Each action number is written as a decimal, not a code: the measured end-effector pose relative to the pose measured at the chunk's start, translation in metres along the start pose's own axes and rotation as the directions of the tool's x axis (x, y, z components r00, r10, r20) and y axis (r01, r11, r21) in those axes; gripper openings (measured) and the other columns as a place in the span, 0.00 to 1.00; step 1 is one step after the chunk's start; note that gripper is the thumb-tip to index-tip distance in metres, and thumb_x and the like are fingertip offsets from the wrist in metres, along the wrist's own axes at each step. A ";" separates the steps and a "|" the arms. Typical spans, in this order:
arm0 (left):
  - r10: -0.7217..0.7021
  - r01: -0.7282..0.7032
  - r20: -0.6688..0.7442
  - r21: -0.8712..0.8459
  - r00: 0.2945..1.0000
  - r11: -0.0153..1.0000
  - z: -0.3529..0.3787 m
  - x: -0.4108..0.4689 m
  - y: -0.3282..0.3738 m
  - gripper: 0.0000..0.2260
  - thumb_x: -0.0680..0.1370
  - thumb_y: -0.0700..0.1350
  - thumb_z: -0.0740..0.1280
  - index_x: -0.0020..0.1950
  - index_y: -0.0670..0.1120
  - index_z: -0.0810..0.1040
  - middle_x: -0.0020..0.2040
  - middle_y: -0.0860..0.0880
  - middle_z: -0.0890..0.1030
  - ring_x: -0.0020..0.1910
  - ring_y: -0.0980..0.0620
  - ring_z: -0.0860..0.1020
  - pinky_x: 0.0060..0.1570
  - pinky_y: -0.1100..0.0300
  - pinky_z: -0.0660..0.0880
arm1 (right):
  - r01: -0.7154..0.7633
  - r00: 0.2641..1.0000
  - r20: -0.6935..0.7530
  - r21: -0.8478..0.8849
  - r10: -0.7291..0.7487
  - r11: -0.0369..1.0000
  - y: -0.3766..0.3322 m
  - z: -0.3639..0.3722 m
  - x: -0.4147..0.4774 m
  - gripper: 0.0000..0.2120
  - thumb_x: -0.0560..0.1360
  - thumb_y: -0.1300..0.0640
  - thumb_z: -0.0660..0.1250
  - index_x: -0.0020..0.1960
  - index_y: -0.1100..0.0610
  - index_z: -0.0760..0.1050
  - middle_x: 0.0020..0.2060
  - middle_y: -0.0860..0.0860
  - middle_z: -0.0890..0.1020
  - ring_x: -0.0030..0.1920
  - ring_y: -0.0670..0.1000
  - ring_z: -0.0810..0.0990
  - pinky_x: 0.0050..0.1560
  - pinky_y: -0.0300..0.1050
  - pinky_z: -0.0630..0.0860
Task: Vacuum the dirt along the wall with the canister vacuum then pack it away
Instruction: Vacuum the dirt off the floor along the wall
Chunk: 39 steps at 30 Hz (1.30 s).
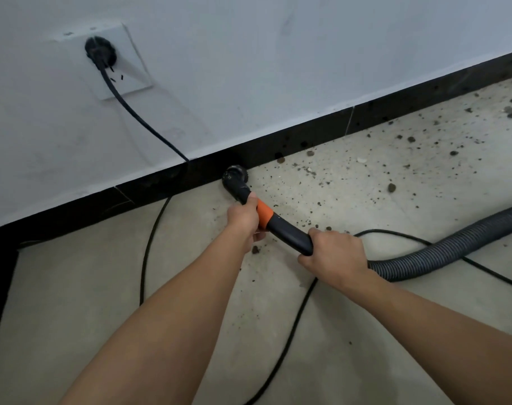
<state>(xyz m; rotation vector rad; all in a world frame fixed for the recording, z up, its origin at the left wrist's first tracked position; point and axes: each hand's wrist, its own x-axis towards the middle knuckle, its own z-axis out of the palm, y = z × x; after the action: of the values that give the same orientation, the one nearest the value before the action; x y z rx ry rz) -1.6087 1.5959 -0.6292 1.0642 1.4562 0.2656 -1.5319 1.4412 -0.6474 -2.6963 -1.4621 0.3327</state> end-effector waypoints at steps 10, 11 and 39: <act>0.026 -0.031 0.089 0.060 0.996 0.998 0.044 -0.003 0.011 0.19 0.81 0.56 0.61 0.65 0.45 0.68 0.50 0.43 0.78 0.42 0.46 0.80 0.32 0.55 0.77 | -0.093 0.996 0.006 0.034 0.093 0.995 0.039 -0.004 -0.001 0.14 0.75 0.42 0.62 0.54 0.51 0.72 0.37 0.47 0.74 0.39 0.53 0.73 0.39 0.45 0.68; 0.028 -0.035 0.098 0.066 0.995 0.997 0.049 -0.004 0.012 0.19 0.81 0.56 0.61 0.64 0.45 0.68 0.49 0.44 0.78 0.42 0.46 0.79 0.32 0.56 0.77 | -0.102 0.995 0.003 0.034 0.102 0.994 0.043 -0.005 -0.001 0.14 0.75 0.42 0.62 0.54 0.51 0.72 0.37 0.47 0.74 0.39 0.53 0.73 0.39 0.45 0.68; 0.079 -0.115 0.257 0.125 0.963 0.985 0.158 -0.007 0.045 0.13 0.81 0.53 0.61 0.59 0.45 0.67 0.45 0.46 0.76 0.44 0.47 0.79 0.33 0.55 0.77 | -0.304 0.951 -0.030 0.085 0.308 0.949 0.122 -0.010 0.008 0.12 0.73 0.44 0.65 0.47 0.51 0.69 0.33 0.47 0.73 0.37 0.53 0.76 0.38 0.44 0.69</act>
<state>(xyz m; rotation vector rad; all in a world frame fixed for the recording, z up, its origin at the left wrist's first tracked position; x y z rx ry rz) -1.4511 1.5490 -0.6279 1.2378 1.2089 0.0942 -1.4255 1.3817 -0.6569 -2.8427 -0.9928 0.3367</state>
